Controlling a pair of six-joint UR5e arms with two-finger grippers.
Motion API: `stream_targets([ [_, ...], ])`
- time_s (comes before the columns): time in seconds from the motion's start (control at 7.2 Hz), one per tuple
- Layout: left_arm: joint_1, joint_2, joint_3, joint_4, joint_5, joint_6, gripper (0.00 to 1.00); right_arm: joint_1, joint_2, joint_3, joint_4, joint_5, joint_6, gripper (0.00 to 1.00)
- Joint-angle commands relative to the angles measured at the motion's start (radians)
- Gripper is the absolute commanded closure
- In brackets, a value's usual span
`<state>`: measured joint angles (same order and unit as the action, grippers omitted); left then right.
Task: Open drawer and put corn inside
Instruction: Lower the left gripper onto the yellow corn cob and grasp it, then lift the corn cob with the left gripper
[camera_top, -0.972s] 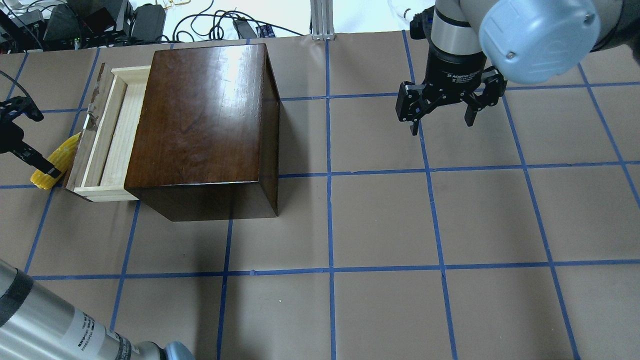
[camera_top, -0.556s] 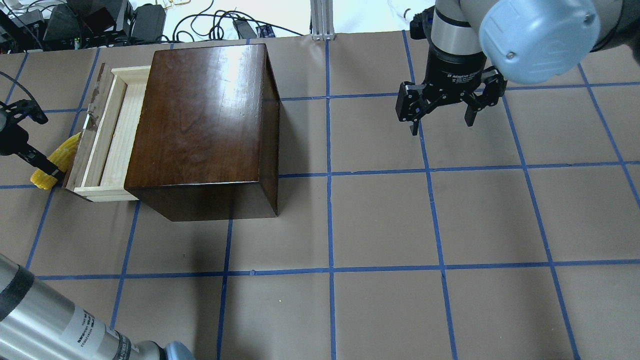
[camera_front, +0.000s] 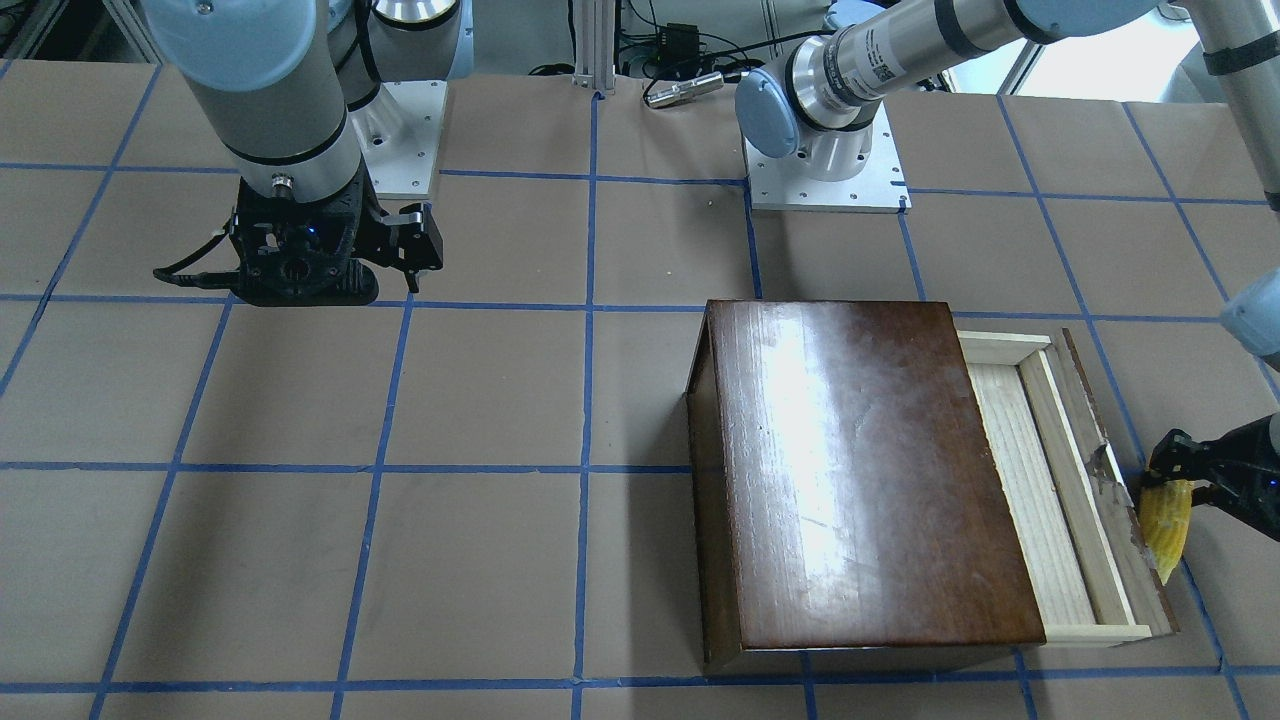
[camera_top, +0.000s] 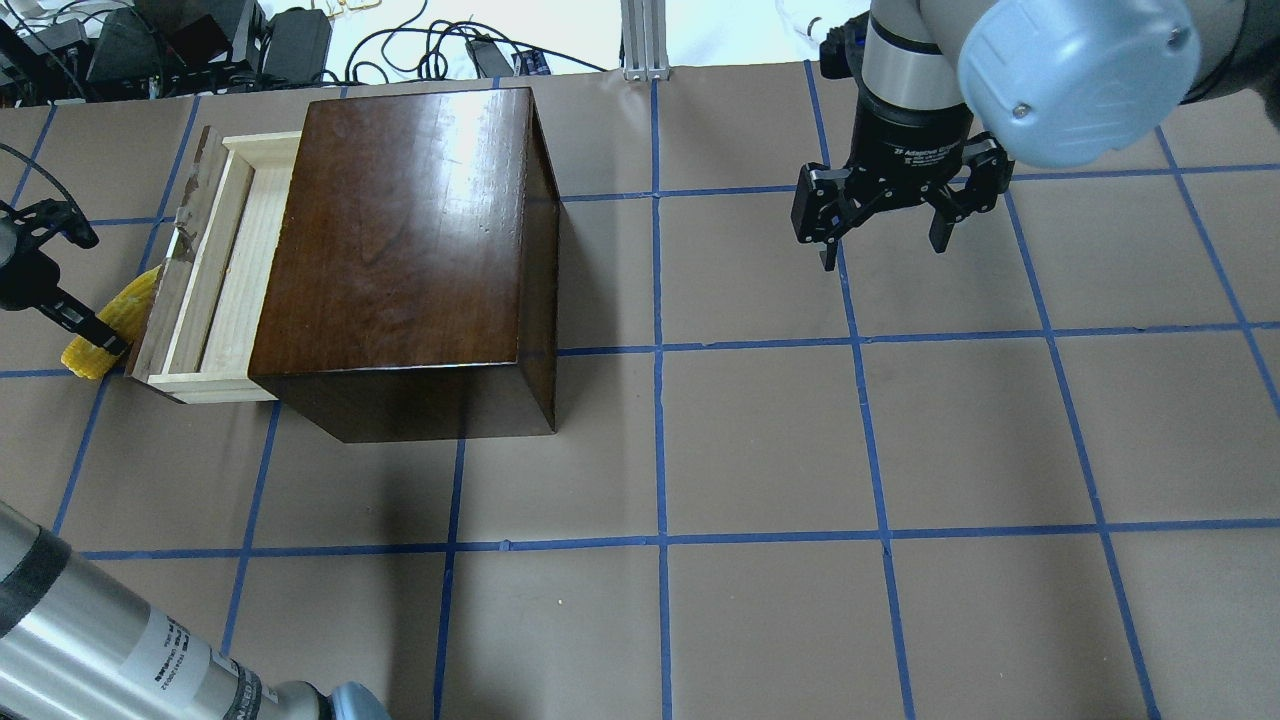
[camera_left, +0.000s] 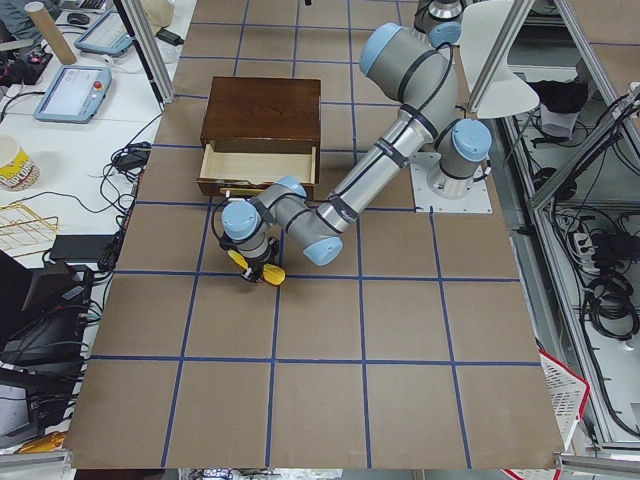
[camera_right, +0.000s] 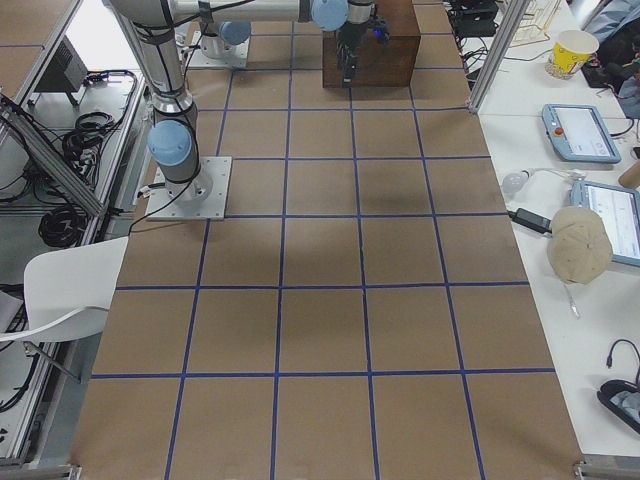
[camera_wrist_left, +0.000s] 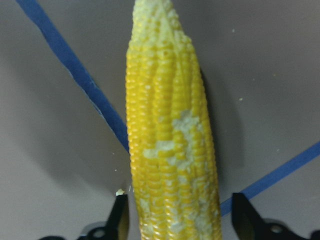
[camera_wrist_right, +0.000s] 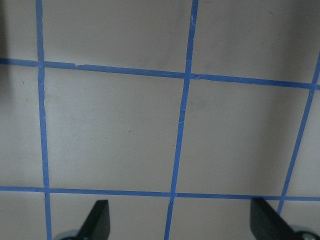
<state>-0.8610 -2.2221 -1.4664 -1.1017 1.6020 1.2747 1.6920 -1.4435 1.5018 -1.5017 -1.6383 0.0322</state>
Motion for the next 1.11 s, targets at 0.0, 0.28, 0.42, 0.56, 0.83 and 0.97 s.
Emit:
stream_targets([
  [0.0,-0.001,0.013,0.009,-0.006,-0.002,-0.015,1.00,0.000,0.000,0.000,0.000,0.000,0.000,0.00],
  [0.28,-0.013,0.038,0.046,-0.015,-0.007,-0.035,1.00,0.000,0.000,0.000,0.000,0.000,0.000,0.00],
  [0.42,-0.021,0.059,0.075,-0.074,-0.008,-0.104,1.00,0.000,0.000,0.000,0.000,0.000,0.000,0.00],
  [0.56,-0.032,0.085,0.122,-0.152,-0.011,-0.167,1.00,0.000,0.000,0.000,0.000,0.000,0.000,0.00],
  [0.83,-0.085,0.148,0.214,-0.364,-0.016,-0.327,1.00,0.000,0.000,0.000,0.000,0.000,0.000,0.00],
  [0.97,-0.110,0.186,0.242,-0.435,-0.019,-0.395,1.00,0.000,0.000,0.000,0.000,0.000,0.000,0.00],
])
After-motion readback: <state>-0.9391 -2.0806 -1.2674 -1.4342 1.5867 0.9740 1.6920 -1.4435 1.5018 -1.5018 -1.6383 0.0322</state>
